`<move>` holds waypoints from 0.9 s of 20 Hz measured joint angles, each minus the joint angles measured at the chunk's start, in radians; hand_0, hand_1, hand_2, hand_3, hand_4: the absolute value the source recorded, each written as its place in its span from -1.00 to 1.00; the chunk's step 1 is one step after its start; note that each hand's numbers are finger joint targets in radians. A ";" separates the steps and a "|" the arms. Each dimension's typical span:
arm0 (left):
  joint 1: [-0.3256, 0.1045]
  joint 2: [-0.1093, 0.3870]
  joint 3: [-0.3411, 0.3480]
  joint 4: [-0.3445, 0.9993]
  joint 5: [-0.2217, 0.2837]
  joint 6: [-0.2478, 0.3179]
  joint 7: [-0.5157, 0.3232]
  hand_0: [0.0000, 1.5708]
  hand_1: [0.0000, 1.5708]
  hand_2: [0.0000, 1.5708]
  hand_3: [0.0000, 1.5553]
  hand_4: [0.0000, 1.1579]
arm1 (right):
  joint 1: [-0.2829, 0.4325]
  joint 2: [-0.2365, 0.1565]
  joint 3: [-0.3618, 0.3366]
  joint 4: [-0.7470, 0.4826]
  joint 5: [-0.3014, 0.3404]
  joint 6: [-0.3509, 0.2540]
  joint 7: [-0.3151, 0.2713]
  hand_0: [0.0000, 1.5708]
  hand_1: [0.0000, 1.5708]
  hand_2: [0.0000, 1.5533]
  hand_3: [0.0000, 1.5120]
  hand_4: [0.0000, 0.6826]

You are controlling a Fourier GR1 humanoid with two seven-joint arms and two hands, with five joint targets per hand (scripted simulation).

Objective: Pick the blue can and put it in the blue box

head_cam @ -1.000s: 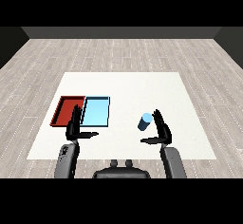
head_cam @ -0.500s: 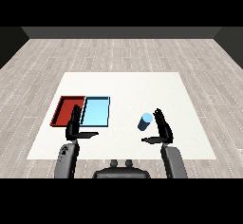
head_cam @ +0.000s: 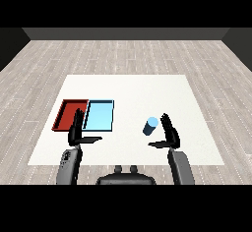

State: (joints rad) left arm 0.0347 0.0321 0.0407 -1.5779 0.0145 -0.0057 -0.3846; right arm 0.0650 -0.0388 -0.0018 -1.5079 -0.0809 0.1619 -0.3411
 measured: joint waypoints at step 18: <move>0.008 0.008 0.007 -0.007 0.002 -0.003 0.005 -1.00 -1.00 -1.00 -1.00 -1.00 | -0.186 0.010 -0.075 0.286 -0.028 -0.053 0.018 -1.00 -1.00 -1.00 -1.00 -1.00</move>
State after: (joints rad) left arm 0.0428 0.0405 0.0478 -1.5846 0.0163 -0.0090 -0.3791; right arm -0.1208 -0.0289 -0.0766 -1.2220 -0.1086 0.1086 -0.3232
